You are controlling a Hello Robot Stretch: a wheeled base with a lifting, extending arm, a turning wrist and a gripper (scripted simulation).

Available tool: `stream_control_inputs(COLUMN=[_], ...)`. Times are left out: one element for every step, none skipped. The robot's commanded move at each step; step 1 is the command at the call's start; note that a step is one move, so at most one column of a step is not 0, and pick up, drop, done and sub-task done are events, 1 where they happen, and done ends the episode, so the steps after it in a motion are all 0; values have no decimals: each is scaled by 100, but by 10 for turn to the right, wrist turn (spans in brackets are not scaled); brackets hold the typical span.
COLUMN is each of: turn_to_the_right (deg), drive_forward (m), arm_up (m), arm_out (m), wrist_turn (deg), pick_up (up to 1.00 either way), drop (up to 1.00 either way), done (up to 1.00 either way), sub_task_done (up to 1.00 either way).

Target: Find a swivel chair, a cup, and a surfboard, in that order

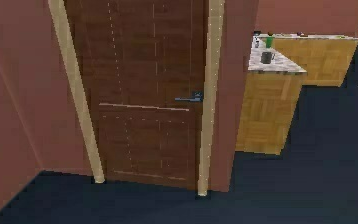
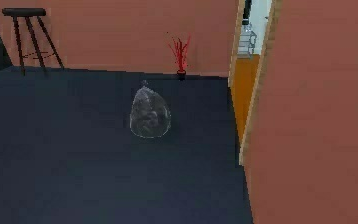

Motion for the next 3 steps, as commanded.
stream_control_inputs(turn_to_the_right=[60, 0, 420], drive_forward=[0, 15, 0], arm_up=[0, 0, 0], arm_out=[0, 0, 0], wrist_turn=[0, 0, 0], pick_up=[0, 0, 0], drop=[0, 0, 0], done=[0, 0, 0], sub_task_done=[0, 0, 0])
